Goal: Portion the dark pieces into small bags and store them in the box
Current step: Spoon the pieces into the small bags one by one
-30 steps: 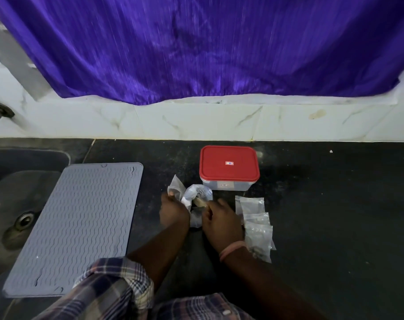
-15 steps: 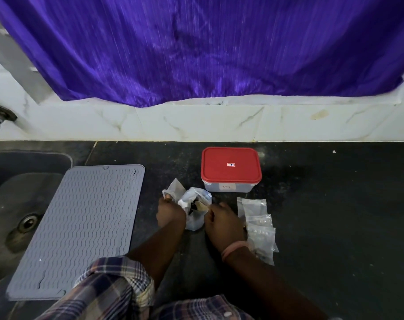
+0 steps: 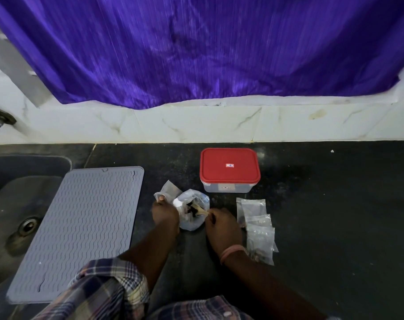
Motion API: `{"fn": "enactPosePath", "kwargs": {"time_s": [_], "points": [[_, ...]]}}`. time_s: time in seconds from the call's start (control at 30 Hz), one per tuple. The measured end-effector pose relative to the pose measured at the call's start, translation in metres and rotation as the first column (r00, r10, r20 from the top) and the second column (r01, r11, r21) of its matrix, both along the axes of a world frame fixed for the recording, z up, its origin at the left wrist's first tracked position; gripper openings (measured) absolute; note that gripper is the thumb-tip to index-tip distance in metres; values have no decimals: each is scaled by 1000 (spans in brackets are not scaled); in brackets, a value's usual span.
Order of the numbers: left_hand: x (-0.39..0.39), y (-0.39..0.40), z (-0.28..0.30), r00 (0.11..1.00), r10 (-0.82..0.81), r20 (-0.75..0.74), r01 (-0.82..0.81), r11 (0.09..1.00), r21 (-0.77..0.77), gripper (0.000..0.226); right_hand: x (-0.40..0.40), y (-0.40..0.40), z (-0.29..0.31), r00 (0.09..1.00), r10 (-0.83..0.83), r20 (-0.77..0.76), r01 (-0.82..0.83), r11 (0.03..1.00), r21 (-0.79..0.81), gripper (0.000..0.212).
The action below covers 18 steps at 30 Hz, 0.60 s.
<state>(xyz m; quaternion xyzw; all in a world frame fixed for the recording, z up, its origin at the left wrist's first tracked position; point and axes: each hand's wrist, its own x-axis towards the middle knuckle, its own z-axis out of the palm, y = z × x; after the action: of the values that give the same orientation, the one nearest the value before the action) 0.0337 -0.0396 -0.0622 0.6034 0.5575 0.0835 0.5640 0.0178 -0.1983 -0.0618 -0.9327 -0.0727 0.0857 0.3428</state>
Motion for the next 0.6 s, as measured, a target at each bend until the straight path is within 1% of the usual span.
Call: {"fn": "enactPosePath", "kwargs": {"time_s": [0.1, 0.17, 0.2, 0.27, 0.33, 0.4, 0.43, 0.53, 0.6], "points": [[1, -1, -1, 997, -79, -9, 79, 997, 7, 46, 3, 3, -3, 997, -50, -60, 54, 996, 78, 20], [0, -2, -2, 997, -72, 10, 72, 997, -4, 46, 7, 3, -2, 982, -106, -158, 130, 980, 153, 20], [0, -2, -2, 998, -58, 0, 58, 998, -5, 47, 10, 2, -1, 962, -141, -236, 190, 960, 203, 20], [0, -1, -1, 994, -98, -44, 98, 995, -14, 47, 13, 1, 0, 895, -216, -390, 340, 897, 284, 21], [0, -1, 3, 992, -90, -85, 91, 996, 7, 48, 13, 1, -2, 852, -273, -446, 432, 848, 306, 21], [1, -1, 3, 996, -70, -64, 70, 997, 12, 49, 11, 0, -2, 841, -281, -463, 448, 841, 303, 22], [1, -1, 5, 995, -75, -60, 76, 997, 20, 48, 10, -1, -2, 852, -266, -451, 425, 854, 299, 22], [4, -1, 5, 991, -104, -87, 110, 992, 61, 48, 6, -3, -5, 939, -172, -298, 256, 929, 268, 21], [4, -1, 5, 995, -90, -54, 95, 990, 100, 48, 3, -3, -5, 958, -148, -245, 203, 955, 217, 21]]}}
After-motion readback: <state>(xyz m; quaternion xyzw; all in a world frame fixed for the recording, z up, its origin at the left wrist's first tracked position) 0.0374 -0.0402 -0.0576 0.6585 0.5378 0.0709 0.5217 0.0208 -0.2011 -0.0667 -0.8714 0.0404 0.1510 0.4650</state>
